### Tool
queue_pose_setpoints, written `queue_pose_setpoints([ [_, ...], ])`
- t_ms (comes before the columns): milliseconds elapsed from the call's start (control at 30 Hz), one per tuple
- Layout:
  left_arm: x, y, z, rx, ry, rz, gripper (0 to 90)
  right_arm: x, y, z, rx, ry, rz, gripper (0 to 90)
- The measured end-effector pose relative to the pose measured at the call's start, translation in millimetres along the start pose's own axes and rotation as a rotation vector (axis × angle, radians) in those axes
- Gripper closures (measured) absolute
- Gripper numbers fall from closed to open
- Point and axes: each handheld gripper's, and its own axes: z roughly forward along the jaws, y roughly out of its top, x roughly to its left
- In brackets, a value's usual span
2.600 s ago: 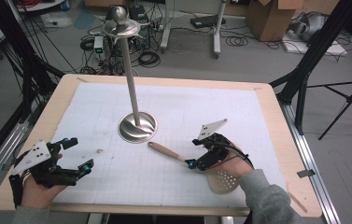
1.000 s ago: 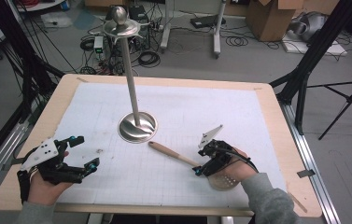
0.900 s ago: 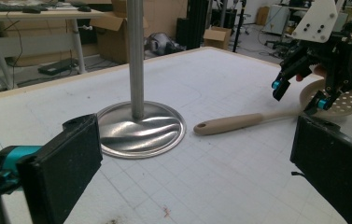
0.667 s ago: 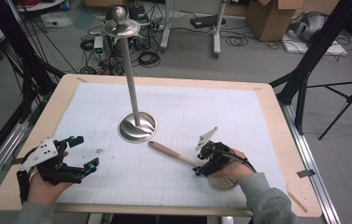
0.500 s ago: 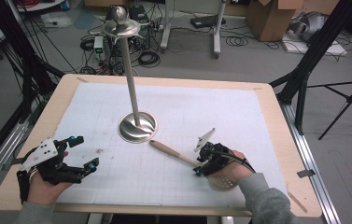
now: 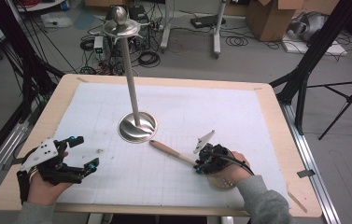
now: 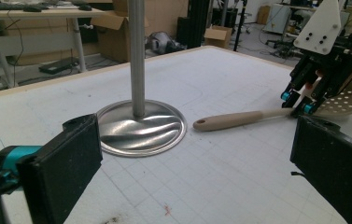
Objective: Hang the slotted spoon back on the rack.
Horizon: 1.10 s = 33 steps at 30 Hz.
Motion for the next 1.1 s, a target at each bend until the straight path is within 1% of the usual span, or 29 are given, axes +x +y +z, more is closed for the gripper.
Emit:
queue_pose_setpoints([
  [133, -0.5, 0.0, 0.6, 0.001, -0.003, 0.000, 2.5, -0.3, 0.4, -0.1, -0.001, 0.005, 0.013, 76.1],
  [200, -0.2, 0.2, 0.1, 0.000, -0.001, 0.000, 2.5, 0.2, 0.7, 0.1, -0.006, 0.008, -0.001, 78.0],
  [233, 0.0, 0.2, -0.1, -0.001, -0.001, 0.000, 2.5, 0.8, 0.8, 0.2, -0.007, 0.006, -0.022, 78.2],
  [267, 0.3, 0.3, -0.5, 0.000, -0.002, 0.001, 2.5, 1.8, 1.2, 0.1, -0.003, 0.001, -0.029, 78.2],
  [300, 0.4, 0.3, -0.7, -0.001, -0.001, 0.000, 2.5, 1.9, 1.4, 0.0, -0.003, 0.002, -0.024, 78.3],
  [333, 0.5, 0.3, -1.0, -0.002, 0.002, -0.001, 2.5, 0.5, 0.7, -0.1, -0.012, 0.015, -0.025, 78.4],
  [533, 0.8, 0.3, -2.5, -0.005, 0.005, -0.001, 2.5, -0.8, 0.4, -1.7, -0.025, 0.027, -0.013, 78.4],
  [567, 0.9, 0.4, -2.7, -0.006, 0.006, -0.002, 2.5, -1.2, 0.4, -2.8, -0.035, 0.029, -0.015, 78.4],
  [667, 0.6, 0.4, -3.3, -0.005, 0.006, -0.002, 2.5, -2.5, -0.5, -7.2, -0.070, 0.040, -0.001, 78.4],
  [733, 0.5, 0.4, -3.4, -0.003, 0.007, 0.000, 2.5, -5.3, -2.5, -11.9, -0.108, 0.048, 0.008, 78.3],
  [767, 0.4, 0.4, -3.4, -0.002, 0.007, 0.002, 2.5, -5.3, -2.5, -11.9, -0.108, 0.048, 0.008, 78.3],
  [833, 0.0, 0.6, -3.4, -0.003, 0.005, 0.004, 2.5, -6.2, -3.6, -14.8, -0.125, 0.047, 0.015, 78.4],
  [1000, -0.5, 0.6, -3.3, -0.006, 0.006, 0.002, 2.5, -8.3, -6.0, -23.0, -0.186, 0.056, 0.020, 78.3],
  [1100, -0.3, 0.5, -3.5, -0.005, 0.006, 0.001, 2.5, -10.0, -6.9, -27.8, -0.227, 0.074, 0.029, 78.3],
])
